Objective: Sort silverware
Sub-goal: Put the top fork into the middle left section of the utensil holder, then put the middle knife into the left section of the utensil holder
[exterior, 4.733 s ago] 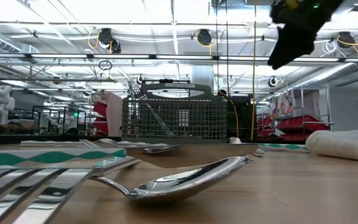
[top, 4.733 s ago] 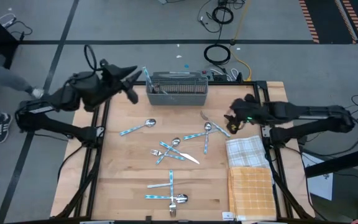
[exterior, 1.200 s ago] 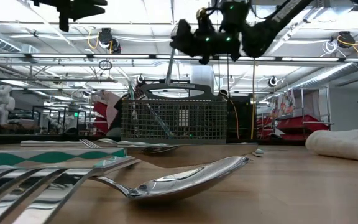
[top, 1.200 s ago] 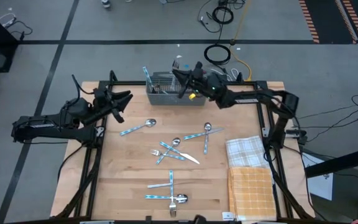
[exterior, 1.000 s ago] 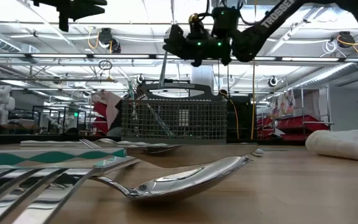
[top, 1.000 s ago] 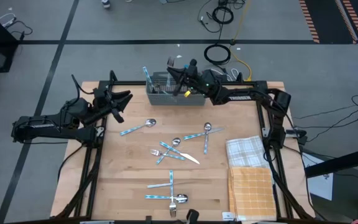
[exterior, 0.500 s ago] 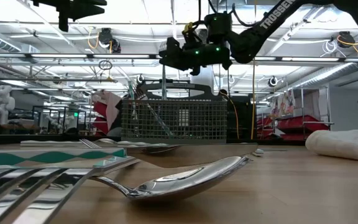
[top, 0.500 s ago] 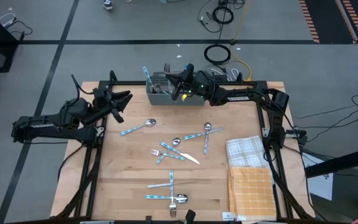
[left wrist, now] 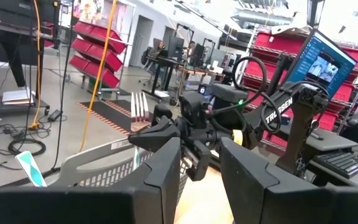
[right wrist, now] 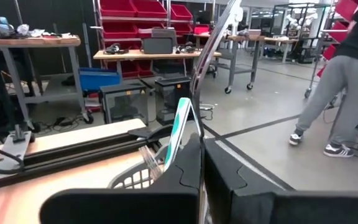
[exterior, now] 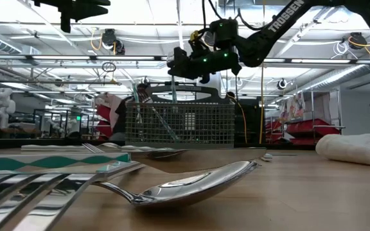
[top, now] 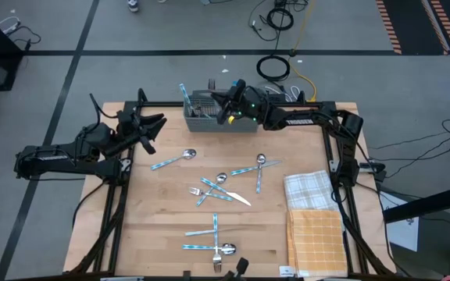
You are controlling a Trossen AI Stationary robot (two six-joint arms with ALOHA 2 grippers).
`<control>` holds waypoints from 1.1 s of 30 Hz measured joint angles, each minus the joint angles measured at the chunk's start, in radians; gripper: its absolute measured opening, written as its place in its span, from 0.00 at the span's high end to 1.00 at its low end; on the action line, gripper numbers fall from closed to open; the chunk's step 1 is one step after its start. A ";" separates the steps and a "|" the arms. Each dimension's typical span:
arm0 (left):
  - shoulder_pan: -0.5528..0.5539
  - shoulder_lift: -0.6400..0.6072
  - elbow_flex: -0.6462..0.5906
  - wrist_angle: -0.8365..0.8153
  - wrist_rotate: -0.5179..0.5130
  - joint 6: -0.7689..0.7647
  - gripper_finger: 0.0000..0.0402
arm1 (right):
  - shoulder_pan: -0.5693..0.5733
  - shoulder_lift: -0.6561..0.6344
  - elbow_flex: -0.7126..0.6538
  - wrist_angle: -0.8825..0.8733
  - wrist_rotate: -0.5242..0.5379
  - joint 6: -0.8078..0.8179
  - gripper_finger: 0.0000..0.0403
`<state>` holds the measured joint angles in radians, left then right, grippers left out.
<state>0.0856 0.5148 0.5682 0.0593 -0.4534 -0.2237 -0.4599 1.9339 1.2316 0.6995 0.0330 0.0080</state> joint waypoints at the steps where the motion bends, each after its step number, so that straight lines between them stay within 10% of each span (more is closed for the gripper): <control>1: 0.000 0.000 0.000 0.000 0.000 0.000 0.71 | -0.001 0.000 0.000 0.001 0.003 -0.003 1.00; 25: 0.000 -0.001 0.000 -0.002 0.000 -0.005 0.71 | 0.003 -0.120 0.000 -0.032 0.019 0.054 0.66; 33: -0.001 -0.005 0.000 -0.031 0.001 -0.008 0.71 | 0.070 -0.460 0.002 -0.707 -0.083 -0.098 0.59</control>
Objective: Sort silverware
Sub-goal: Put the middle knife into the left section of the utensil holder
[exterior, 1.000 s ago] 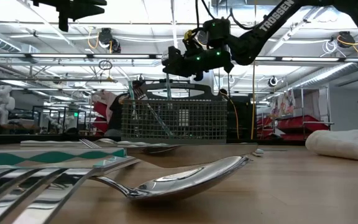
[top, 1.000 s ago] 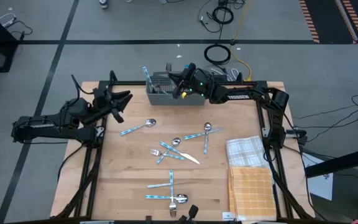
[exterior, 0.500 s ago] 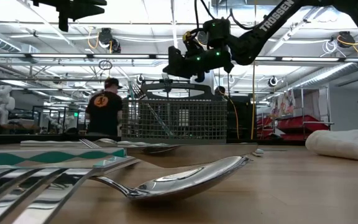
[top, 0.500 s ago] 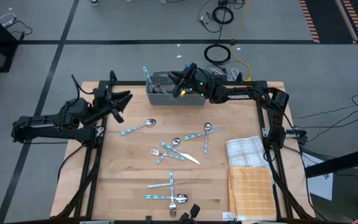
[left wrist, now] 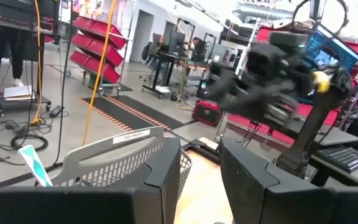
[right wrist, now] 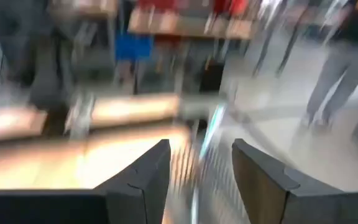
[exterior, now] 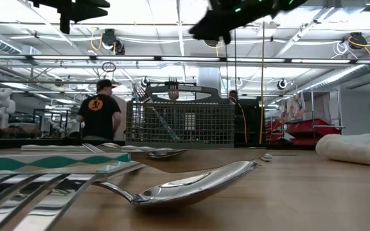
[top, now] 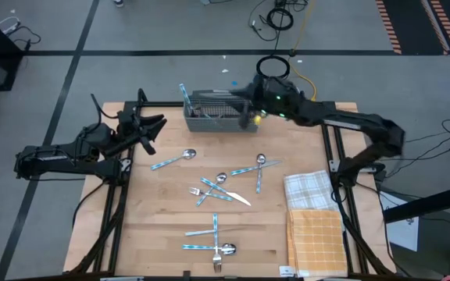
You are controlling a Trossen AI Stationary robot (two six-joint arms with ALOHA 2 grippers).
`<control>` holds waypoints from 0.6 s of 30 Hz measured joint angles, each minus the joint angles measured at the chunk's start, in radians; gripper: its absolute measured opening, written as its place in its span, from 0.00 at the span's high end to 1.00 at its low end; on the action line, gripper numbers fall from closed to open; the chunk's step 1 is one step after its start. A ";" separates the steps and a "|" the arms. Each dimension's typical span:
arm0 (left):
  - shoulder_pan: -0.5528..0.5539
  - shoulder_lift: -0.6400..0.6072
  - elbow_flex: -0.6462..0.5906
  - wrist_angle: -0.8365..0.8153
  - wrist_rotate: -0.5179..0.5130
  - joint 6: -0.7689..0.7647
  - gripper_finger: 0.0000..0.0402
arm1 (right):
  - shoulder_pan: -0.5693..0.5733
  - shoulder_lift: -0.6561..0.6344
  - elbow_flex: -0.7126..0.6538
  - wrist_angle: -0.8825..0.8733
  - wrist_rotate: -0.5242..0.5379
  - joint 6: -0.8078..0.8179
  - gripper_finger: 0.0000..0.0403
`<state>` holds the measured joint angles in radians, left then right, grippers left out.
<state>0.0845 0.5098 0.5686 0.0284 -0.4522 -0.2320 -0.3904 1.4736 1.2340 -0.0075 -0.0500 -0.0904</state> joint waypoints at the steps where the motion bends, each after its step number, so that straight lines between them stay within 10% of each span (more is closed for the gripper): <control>1: 0.000 0.000 0.000 -0.003 0.000 -0.005 0.71 | 0.015 -0.027 0.000 -0.127 0.007 0.002 0.59; 8: 0.000 0.000 0.000 -0.019 0.001 -0.051 0.71 | 0.157 -0.028 -0.019 -0.747 0.165 0.390 0.60; 18: 0.000 0.000 0.000 -0.019 0.012 -0.088 0.71 | 0.325 0.070 -0.166 -0.760 0.271 1.021 0.60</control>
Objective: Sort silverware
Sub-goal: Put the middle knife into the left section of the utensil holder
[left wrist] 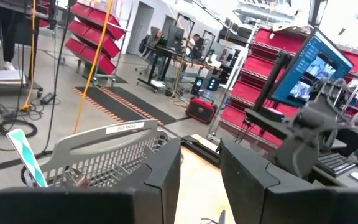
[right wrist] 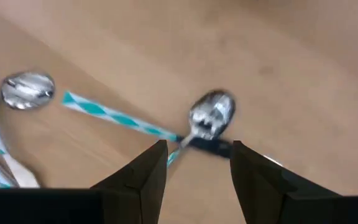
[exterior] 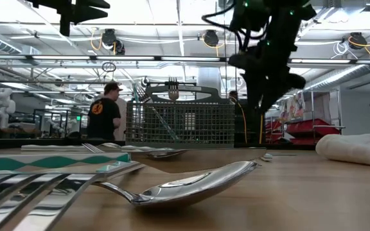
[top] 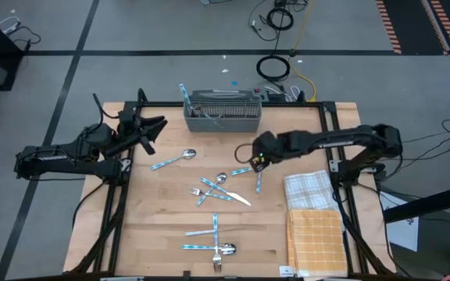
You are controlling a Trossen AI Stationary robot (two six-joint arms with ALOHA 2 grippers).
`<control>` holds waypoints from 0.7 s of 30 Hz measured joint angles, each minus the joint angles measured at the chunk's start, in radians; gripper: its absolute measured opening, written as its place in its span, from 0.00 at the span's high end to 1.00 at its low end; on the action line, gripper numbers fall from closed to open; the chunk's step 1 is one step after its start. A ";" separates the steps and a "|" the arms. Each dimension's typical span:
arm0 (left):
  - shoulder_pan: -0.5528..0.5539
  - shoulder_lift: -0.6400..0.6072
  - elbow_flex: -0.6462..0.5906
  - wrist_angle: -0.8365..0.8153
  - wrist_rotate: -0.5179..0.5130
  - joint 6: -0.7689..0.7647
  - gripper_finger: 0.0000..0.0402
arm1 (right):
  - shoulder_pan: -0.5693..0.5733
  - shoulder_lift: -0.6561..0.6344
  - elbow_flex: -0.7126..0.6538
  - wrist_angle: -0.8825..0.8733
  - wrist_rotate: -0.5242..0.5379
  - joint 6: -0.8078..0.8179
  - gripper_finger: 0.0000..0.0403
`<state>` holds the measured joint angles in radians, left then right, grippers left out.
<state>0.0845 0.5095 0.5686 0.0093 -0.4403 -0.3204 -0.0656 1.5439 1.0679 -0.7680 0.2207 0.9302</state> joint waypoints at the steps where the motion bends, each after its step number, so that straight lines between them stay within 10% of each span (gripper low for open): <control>1: 0.000 -0.001 0.000 0.000 0.004 -0.013 0.71 | 0.021 0.007 -0.012 0.033 -0.015 0.008 0.60; 8: 0.000 -0.002 0.001 -0.015 0.045 -0.015 0.71 | 0.202 0.090 -0.017 0.475 -0.126 -0.142 0.60; 21: 0.000 -0.002 0.001 -0.036 0.050 -0.015 0.71 | 0.160 0.458 0.376 0.254 -0.198 -0.533 0.60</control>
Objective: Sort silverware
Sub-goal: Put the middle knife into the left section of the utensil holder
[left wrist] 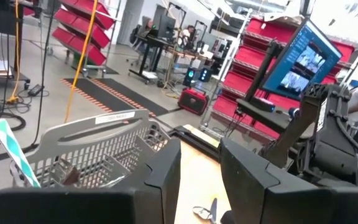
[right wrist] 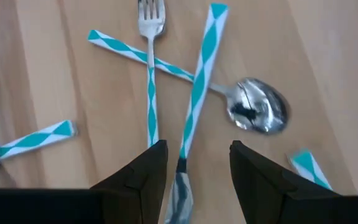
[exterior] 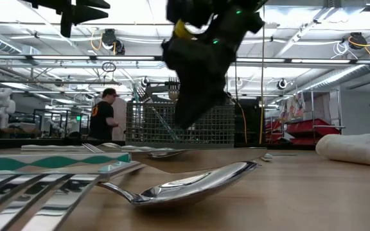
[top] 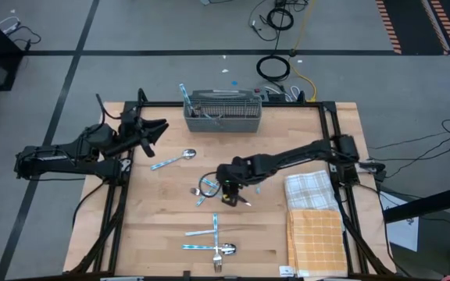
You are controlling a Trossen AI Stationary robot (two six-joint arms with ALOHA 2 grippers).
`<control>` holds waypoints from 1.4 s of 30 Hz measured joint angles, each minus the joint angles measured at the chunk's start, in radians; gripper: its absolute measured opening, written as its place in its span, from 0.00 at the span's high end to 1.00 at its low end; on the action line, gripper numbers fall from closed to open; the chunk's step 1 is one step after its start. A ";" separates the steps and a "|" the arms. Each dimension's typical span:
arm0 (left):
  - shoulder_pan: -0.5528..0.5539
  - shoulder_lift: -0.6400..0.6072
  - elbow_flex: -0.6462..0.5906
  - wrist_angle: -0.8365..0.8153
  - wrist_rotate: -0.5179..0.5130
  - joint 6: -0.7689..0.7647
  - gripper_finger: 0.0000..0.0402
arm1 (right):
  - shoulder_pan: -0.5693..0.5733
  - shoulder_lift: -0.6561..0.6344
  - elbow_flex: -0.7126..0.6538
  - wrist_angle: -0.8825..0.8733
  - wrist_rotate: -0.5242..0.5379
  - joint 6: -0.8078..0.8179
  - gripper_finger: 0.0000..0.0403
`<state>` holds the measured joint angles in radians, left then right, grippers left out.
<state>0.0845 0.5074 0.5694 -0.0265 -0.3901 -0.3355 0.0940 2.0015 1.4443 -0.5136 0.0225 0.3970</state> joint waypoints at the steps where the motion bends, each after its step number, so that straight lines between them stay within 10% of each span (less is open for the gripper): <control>1: 0.000 0.000 0.000 -0.006 0.000 0.000 0.71 | -0.002 0.019 0.018 -0.004 -0.001 -0.014 0.60; 18: 0.000 -0.001 0.000 -0.048 0.020 0.004 0.71 | -0.025 0.159 0.042 0.037 -0.030 -0.006 0.62; 28: 0.000 -0.001 0.000 -0.094 0.020 0.003 0.71 | -0.030 0.169 0.040 0.029 -0.019 0.019 0.96; 42: 0.000 -0.001 0.000 -0.092 0.020 0.002 0.71 | -0.062 -0.020 0.034 0.109 0.033 0.027 1.00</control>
<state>0.0845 0.5068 0.5694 -0.1181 -0.3702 -0.3340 0.0320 1.9819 1.4780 -0.4050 0.0550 0.4236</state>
